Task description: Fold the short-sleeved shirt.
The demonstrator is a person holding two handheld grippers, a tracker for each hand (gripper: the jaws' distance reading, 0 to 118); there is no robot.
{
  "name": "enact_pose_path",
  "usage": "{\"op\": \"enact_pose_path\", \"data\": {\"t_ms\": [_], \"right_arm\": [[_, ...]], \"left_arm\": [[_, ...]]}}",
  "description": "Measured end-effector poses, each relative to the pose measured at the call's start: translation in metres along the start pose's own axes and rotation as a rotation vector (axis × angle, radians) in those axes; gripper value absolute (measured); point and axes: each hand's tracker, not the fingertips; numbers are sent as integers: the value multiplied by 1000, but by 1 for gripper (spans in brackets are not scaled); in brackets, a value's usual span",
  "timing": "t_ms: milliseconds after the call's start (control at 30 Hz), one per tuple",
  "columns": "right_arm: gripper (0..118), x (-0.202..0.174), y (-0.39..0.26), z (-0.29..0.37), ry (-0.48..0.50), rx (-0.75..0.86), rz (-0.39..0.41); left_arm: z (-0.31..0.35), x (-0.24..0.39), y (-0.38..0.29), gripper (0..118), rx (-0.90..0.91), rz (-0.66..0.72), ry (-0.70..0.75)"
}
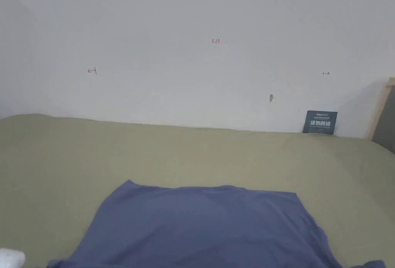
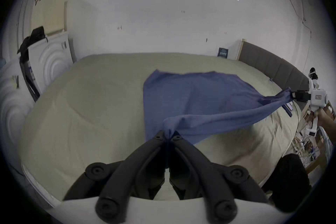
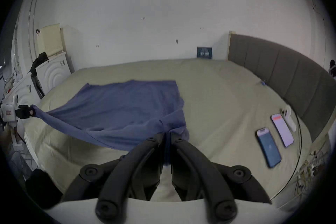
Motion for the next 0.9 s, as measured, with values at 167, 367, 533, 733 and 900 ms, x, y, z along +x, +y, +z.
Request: {"op": "enact_pose_path", "data": {"t_ms": [167,367,533,733,900], "right_arm": [[10,10,-45,-5,5,-81,-33],[10,15,-75,-11,6,-170,-50],[16,18,-80,-21,19,-239,-60],[97,11,-57,-8,-8,-215,-20],[97,-3,-30,7,-35,-169,-26]], "left_arm": [[-7,-2,-37,3,-68,9,-17],[-23,-7,-70,3,-149,37,-34],[-31,-16,-85,13,-193,129,-54],[-2,-21,-65,114,-92,397,-12],[17,-22,-43,113,-38,450,-45]]}}
